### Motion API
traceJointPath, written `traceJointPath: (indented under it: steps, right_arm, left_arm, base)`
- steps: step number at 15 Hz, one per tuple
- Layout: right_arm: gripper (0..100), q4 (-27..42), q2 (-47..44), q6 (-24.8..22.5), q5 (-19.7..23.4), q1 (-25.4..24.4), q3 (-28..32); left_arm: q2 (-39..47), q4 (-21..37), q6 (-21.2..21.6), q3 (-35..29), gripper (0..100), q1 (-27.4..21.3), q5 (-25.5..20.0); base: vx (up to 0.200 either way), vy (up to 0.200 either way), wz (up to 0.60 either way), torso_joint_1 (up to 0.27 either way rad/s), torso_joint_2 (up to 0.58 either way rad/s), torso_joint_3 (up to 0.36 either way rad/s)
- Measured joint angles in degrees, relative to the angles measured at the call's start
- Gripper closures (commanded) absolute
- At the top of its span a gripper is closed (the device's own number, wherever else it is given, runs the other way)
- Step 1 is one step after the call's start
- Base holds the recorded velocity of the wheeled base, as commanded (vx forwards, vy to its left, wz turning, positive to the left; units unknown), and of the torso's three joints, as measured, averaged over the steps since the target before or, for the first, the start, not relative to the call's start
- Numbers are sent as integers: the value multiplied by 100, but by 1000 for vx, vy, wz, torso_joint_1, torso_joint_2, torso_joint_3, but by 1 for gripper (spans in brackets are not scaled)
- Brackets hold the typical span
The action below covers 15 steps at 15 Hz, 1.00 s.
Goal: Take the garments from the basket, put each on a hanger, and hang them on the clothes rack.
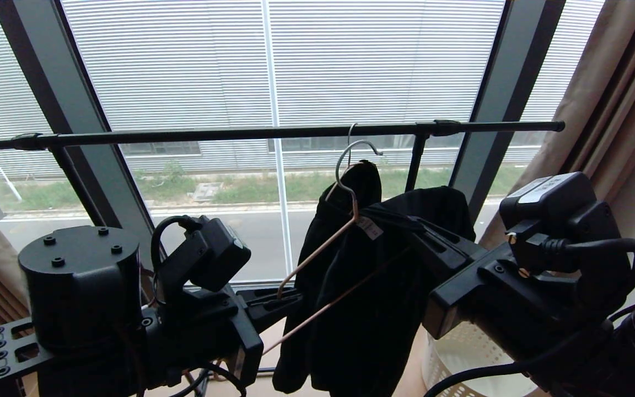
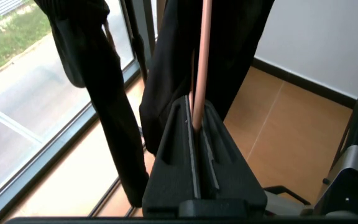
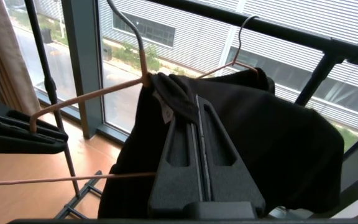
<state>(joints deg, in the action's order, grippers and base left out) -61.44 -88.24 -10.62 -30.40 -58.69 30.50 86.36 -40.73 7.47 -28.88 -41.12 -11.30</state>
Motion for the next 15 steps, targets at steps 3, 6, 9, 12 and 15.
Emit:
traceJointPath:
  steps: [3, 6, 9, 12, 15]
  right_arm:
    - [100, 0, -11, 0, 5, 9, -2]
    - [0, -9, -33, 6, 27, 9, -55]
    - [0, 7, -7, -150, 74, 39, -167]
    - [0, 11, 98, -432, 541, 133, -507]
    - [0, 21, 240, -438, 758, 238, -634]
  left_arm:
    - [0, -167, 0, 52, 100, -11, -11]
    - [0, -244, 0, 57, 100, -11, -9]
    - [-2, -246, -1, 49, 100, 0, -2]
    - [-23, -251, -1, 83, 100, 24, 2]
    - [-80, -246, 5, 239, 100, 105, -9]
  base:
    - [0, 0, 0, 0, 0, 0]
    - [0, 0, 0, 0, 0, 0]
    - [0, 0, 0, 0, 0, 0]
    - [0, 0, 0, 0, 0, 0]
    - [0, 0, 0, 0, 0, 0]
